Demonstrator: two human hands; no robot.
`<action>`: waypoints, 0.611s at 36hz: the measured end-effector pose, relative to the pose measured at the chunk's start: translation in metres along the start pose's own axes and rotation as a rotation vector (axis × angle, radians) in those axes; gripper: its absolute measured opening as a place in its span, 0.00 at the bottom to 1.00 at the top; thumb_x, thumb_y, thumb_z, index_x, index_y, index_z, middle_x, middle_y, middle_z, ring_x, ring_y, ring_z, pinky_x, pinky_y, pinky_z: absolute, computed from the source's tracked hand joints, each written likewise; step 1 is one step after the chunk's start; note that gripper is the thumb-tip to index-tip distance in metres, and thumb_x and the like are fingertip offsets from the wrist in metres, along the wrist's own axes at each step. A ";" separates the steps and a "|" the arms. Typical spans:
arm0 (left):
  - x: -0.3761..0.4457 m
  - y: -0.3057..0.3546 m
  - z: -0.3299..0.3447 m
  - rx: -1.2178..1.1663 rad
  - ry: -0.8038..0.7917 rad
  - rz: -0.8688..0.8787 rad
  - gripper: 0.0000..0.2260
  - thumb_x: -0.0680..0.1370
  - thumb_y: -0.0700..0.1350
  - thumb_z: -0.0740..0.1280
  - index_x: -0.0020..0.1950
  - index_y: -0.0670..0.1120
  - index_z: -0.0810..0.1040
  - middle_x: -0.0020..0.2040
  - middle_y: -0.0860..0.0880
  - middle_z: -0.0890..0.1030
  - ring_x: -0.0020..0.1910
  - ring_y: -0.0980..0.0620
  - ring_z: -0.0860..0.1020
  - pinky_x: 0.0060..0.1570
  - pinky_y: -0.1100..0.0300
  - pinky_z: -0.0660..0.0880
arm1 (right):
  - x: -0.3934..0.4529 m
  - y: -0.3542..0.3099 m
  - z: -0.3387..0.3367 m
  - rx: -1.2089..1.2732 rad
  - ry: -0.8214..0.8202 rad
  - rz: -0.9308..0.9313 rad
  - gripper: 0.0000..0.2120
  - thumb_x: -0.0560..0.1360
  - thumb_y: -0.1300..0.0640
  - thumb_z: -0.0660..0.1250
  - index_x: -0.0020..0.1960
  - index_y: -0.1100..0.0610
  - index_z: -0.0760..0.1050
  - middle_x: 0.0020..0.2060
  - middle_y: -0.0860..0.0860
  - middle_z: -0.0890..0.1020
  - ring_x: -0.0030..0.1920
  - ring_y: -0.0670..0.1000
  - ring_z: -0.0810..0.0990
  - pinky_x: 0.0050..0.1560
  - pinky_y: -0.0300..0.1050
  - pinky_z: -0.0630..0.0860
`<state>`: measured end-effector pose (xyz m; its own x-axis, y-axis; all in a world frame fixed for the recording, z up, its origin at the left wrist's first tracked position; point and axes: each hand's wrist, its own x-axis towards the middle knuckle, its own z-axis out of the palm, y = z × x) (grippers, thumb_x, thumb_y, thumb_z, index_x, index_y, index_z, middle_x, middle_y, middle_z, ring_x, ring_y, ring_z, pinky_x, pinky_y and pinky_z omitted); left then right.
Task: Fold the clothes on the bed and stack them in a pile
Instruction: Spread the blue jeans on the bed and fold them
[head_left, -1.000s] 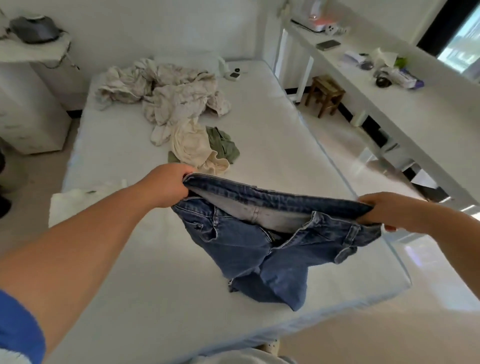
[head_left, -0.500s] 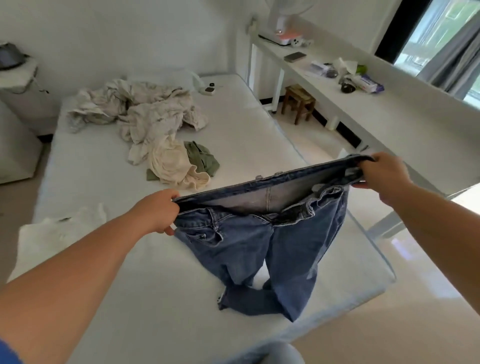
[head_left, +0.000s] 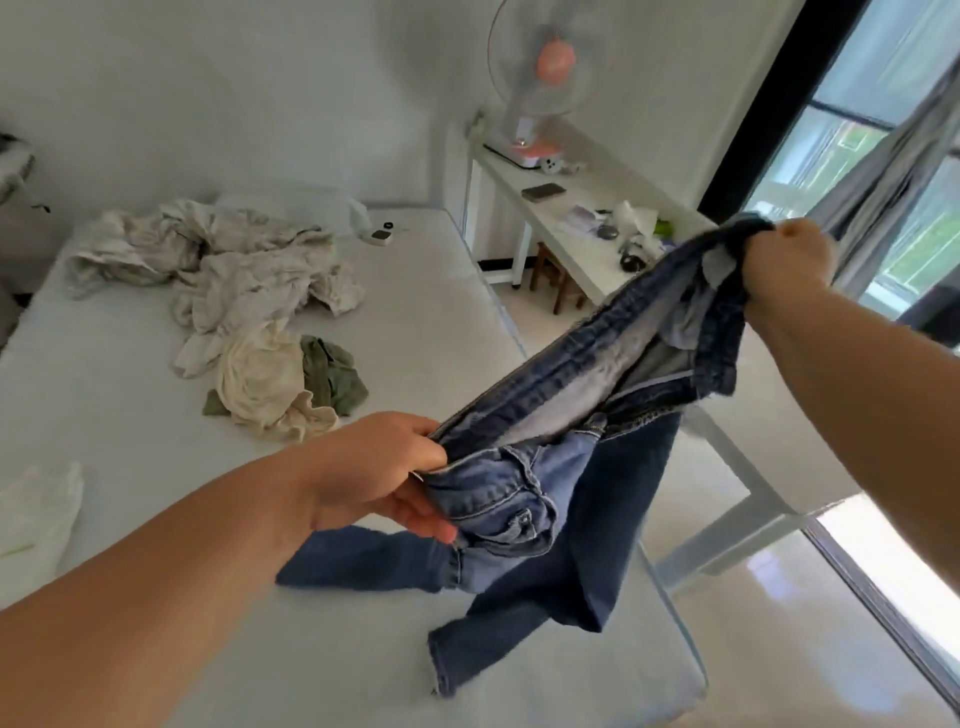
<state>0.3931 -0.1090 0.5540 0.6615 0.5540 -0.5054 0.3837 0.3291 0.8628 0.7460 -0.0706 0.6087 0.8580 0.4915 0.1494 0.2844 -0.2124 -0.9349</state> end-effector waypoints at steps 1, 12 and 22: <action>0.002 0.008 0.005 -0.039 -0.005 0.024 0.13 0.78 0.33 0.53 0.55 0.39 0.75 0.42 0.37 0.83 0.37 0.41 0.83 0.34 0.58 0.79 | 0.009 -0.014 0.004 -0.022 -0.018 -0.038 0.07 0.65 0.64 0.55 0.33 0.52 0.63 0.35 0.51 0.67 0.39 0.51 0.68 0.37 0.44 0.67; -0.014 0.026 -0.003 -0.504 0.099 0.236 0.13 0.78 0.34 0.53 0.47 0.35 0.78 0.35 0.34 0.80 0.27 0.43 0.80 0.25 0.59 0.76 | 0.007 -0.116 0.121 -0.207 -0.357 -0.428 0.16 0.68 0.67 0.60 0.31 0.52 0.57 0.29 0.49 0.59 0.29 0.48 0.57 0.26 0.40 0.55; -0.066 -0.153 -0.095 -0.581 0.580 -0.129 0.12 0.78 0.34 0.53 0.51 0.41 0.76 0.35 0.42 0.83 0.29 0.47 0.81 0.26 0.62 0.75 | -0.178 -0.031 0.298 -0.480 -0.897 -0.540 0.04 0.72 0.65 0.61 0.42 0.57 0.70 0.42 0.53 0.76 0.43 0.54 0.72 0.42 0.43 0.67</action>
<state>0.2295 -0.1228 0.4549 0.1371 0.7388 -0.6598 -0.0652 0.6714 0.7382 0.4573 0.1000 0.5148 0.0164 0.9994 0.0299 0.8207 0.0036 -0.5713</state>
